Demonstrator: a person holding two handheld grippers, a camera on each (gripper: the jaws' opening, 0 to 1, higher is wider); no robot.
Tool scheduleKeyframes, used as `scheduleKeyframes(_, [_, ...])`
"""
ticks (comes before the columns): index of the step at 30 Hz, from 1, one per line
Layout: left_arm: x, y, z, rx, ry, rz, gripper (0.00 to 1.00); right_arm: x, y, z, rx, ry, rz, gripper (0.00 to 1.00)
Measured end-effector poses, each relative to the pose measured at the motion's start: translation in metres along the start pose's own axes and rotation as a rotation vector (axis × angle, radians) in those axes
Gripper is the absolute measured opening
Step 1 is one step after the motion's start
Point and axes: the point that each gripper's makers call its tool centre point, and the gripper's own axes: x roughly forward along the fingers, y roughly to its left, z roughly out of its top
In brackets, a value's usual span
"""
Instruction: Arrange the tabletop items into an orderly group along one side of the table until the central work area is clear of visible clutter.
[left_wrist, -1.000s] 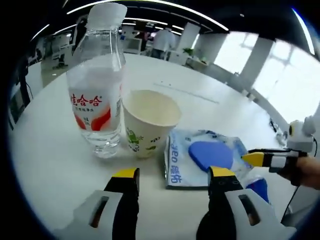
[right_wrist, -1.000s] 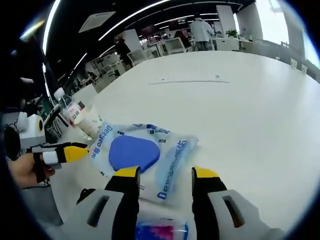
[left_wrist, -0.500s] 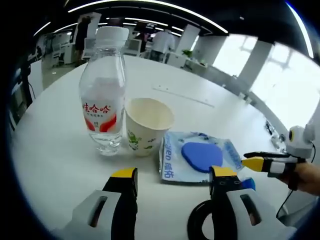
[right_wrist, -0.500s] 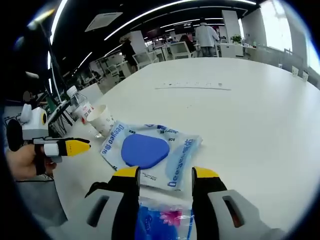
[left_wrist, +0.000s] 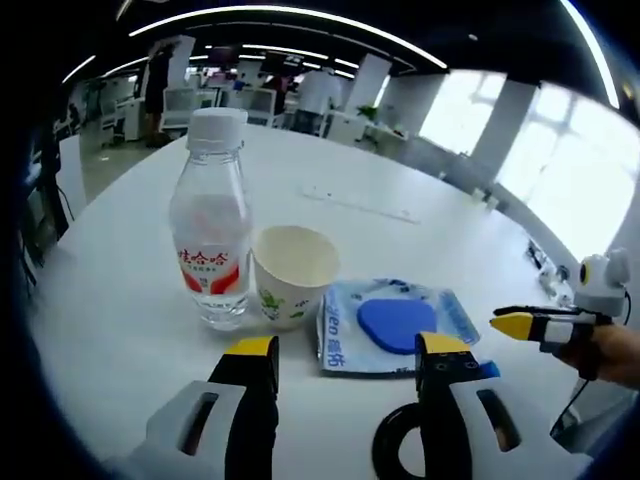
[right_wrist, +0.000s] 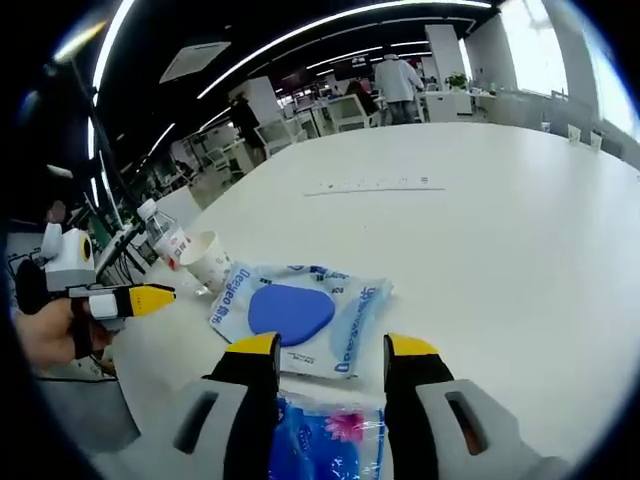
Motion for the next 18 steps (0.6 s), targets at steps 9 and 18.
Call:
scheduleKeyframes(9, [-0.004, -0.002, -0.002, 0.051, 0.005, 0.0, 0.63, -0.015, 0.002, -0.002, 0.009, -0.01, 0.002, 0.48])
scheduleKeyframes(18, [-0.004, 0.003, 0.001, 0.069, 0.018, -0.001, 0.73, -0.027, -0.002, -0.005, 0.029, -0.016, 0.012, 0.61])
